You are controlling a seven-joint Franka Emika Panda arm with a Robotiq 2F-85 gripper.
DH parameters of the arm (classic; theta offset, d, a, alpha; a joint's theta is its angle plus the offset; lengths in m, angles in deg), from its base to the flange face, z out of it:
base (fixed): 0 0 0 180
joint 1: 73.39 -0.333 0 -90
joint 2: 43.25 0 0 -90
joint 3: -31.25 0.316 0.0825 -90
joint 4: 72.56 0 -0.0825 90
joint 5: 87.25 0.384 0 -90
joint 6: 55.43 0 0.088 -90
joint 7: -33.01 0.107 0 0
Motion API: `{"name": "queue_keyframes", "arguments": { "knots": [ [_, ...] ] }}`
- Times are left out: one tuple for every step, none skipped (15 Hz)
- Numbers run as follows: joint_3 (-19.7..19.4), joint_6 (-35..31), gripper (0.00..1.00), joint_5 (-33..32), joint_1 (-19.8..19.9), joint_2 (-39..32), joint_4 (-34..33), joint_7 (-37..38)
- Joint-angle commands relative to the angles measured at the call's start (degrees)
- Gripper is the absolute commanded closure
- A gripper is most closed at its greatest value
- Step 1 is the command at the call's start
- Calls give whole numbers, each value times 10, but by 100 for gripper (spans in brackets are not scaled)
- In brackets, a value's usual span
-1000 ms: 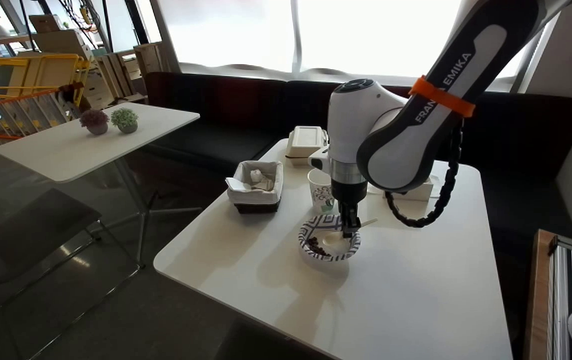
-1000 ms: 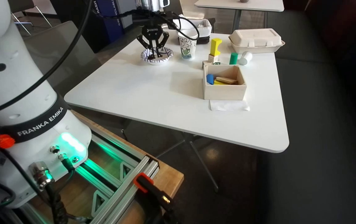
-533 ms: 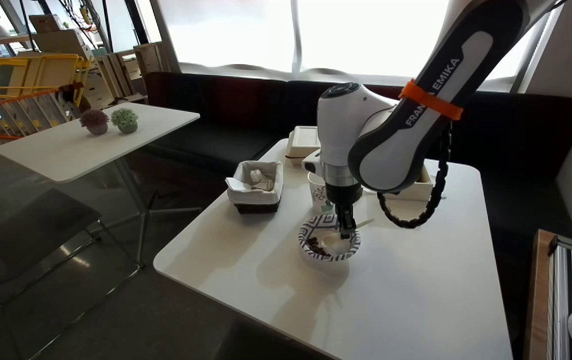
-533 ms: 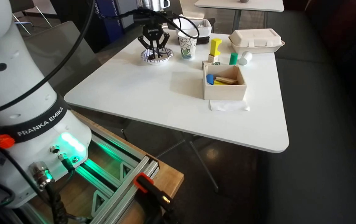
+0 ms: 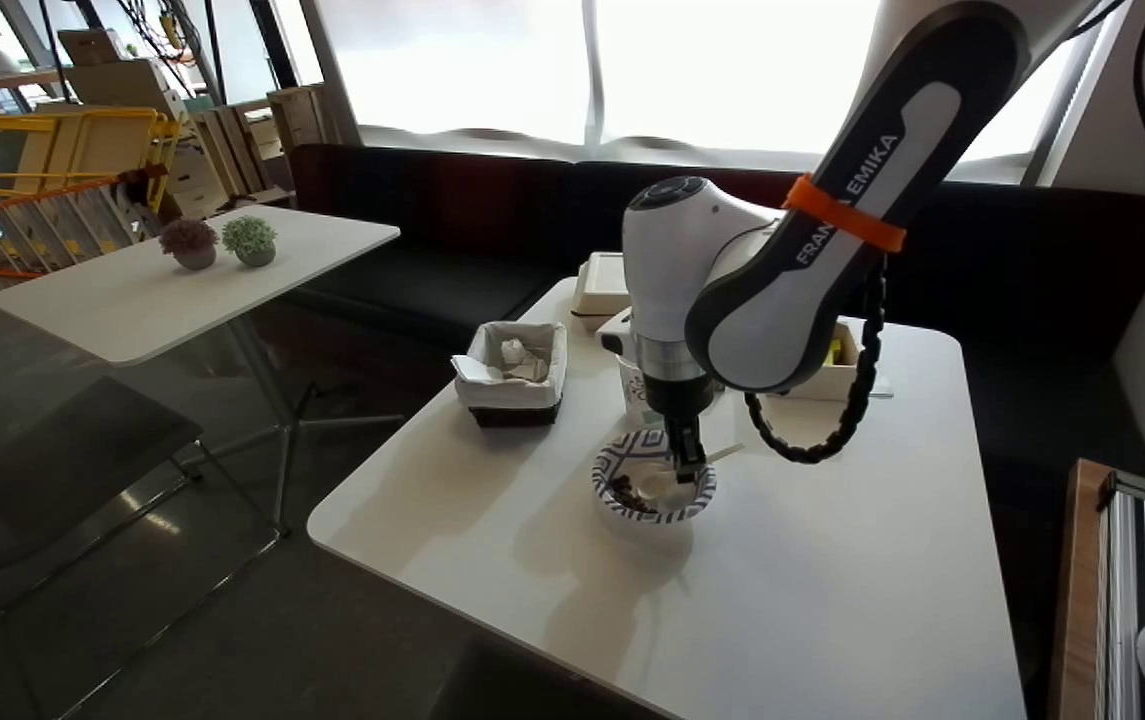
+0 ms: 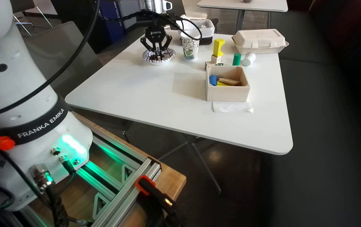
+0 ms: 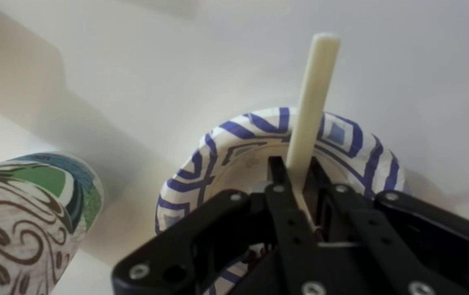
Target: Pick up the spoon and scoop some of the contents from the bowl and pour them in the cup
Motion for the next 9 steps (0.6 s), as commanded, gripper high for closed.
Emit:
{"name": "queue_keyframes", "arguments": {
  "knots": [
    [-3, 22, 96, -16, -13, -11, -17, 19],
    [-2, 22, 96, -15, -14, -11, -18, 19],
    [-1, 22, 96, -14, -14, -11, -19, 17],
    [-1, 21, 96, -14, -15, -11, -19, 17],
    [-1, 21, 96, -15, -16, -11, -19, 17],
    [0, 21, 96, -13, -16, -10, -19, 16],
    [1, 20, 96, -13, -16, -9, -18, 15],
    [1, 19, 96, -13, -16, -8, -17, 14],
    [1, 19, 96, -14, -17, -7, -17, 15]
  ]
}}
